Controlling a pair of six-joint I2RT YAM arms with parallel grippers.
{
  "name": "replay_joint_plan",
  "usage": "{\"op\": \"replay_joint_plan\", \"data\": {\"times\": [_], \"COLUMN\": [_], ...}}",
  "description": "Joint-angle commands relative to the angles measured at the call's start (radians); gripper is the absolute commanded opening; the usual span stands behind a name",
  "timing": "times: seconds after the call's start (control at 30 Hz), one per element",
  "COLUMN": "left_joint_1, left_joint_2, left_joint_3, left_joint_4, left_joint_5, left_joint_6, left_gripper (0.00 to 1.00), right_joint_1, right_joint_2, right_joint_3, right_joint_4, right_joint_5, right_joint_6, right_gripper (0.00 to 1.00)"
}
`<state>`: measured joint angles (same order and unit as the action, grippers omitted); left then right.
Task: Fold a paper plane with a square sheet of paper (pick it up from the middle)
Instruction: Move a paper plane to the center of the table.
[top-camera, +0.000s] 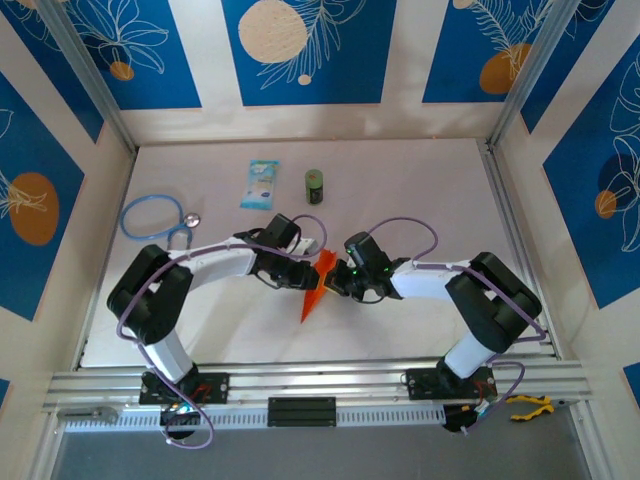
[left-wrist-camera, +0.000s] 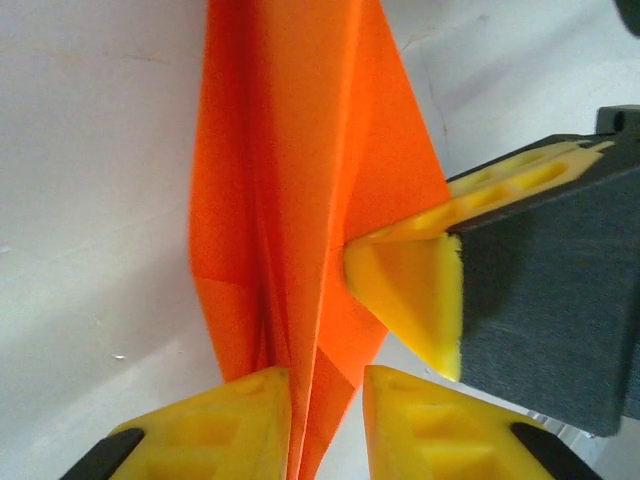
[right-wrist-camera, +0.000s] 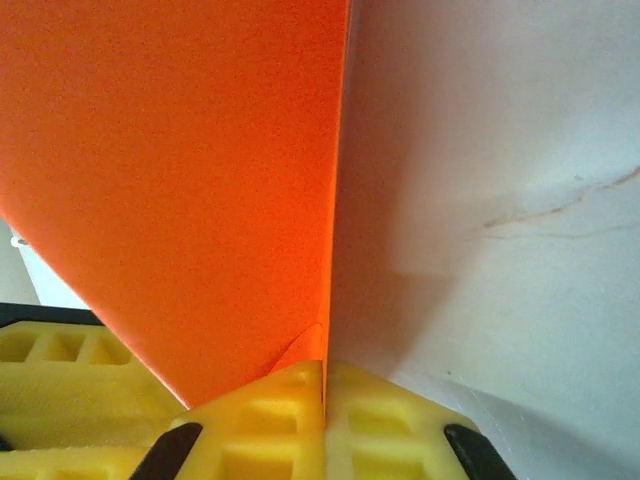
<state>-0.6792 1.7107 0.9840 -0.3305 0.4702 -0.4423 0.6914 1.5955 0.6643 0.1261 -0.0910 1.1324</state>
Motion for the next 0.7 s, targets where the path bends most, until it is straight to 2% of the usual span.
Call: {"op": "replay_joint_plan", "data": {"times": [0.0, 0.27, 0.37, 0.47, 0.67], "left_joint_1": [-0.008, -0.008, -0.007, -0.005, -0.006], "left_joint_2": [0.017, -0.054, -0.068, -0.047, 0.007], "left_joint_3": [0.020, -0.005, 0.002, 0.024, 0.050], "left_joint_4": [-0.033, 0.041, 0.033, -0.006, -0.044], "left_joint_5": [-0.014, 0.015, -0.042, -0.080, -0.040], "left_joint_6": [0.034, 0.049, 0.058, 0.089, 0.102], "left_gripper": [0.27, 0.29, 0.34, 0.37, 0.37], "right_joint_1": [-0.004, -0.003, -0.001, -0.001, -0.001], "right_joint_2": [0.011, 0.020, 0.019, 0.018, 0.016], "right_joint_3": [-0.002, 0.005, 0.007, 0.007, 0.006], "right_joint_4": [0.013, 0.004, 0.005, 0.002, 0.002], "right_joint_5": [-0.024, -0.029, -0.027, -0.026, -0.023], "right_joint_6": [0.010, 0.010, 0.010, 0.009, 0.012], "right_gripper": [0.02, 0.02, 0.02, 0.02, 0.02]}}
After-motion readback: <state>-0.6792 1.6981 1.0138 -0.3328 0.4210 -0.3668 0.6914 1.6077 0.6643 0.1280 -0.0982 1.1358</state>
